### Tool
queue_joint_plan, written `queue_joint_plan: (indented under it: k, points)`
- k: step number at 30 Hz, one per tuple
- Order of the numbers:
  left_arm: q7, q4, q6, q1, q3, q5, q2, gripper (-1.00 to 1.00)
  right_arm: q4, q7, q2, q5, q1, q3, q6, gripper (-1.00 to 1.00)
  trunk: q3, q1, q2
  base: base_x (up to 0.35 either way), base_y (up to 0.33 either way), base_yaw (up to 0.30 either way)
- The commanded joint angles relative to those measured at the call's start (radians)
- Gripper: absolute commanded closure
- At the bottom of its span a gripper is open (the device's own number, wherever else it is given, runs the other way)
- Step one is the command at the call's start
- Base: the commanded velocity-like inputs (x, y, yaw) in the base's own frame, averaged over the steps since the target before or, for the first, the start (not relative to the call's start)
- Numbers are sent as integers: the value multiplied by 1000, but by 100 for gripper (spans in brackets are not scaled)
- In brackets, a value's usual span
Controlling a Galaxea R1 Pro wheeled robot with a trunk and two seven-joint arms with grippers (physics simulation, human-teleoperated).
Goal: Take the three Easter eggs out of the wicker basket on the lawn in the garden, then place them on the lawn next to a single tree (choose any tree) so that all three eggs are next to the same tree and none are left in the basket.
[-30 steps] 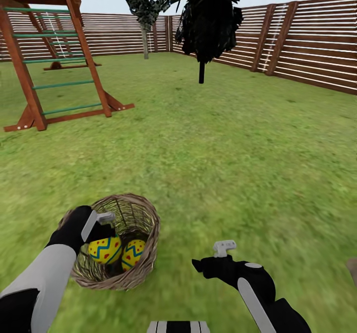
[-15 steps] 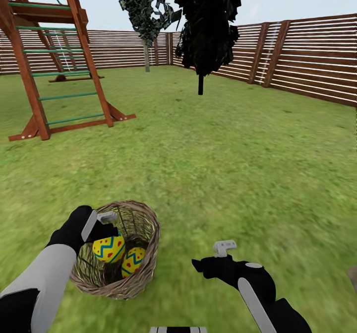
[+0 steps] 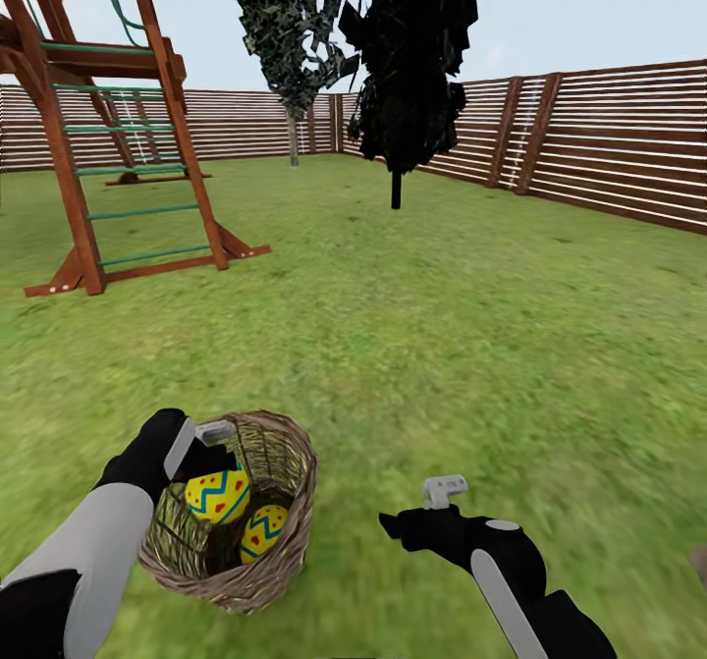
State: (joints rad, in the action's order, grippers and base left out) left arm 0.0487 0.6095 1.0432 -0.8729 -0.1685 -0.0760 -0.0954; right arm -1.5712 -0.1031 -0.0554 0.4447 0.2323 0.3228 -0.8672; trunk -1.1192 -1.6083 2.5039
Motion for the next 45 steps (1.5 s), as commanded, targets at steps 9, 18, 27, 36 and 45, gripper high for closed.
queue_joint_plan:
  k: [9, 18, 27, 36, 45]
  points:
    - [5, -35, 4, -2, -3, -7, 4, 100, -1, -10, -3, 13, 1, 1, -3, -100, 34, 4, -2, 0, 0, 0]
    - [5, -39, 4, -3, -3, -7, 5, 100, 0, -10, -1, 12, 1, 0, -3, -100, 69, 8, -4, 0, 0, 0]
    - [5, -40, 4, -3, -2, -7, 5, 100, 0, -10, -1, 13, 1, -1, -3, -100, 69, 8, -4, -42, 0, 0]
    - [6, -32, 4, -3, -1, -6, 5, 100, 1, -10, 0, 12, 1, -1, -3, -100, 69, 8, -4, -90, 0, 0]
    - [6, -29, 4, -3, 0, -6, 7, 100, 2, -10, -1, 12, 1, -2, -3, -100, 72, 12, -11, -169, 0, 0]
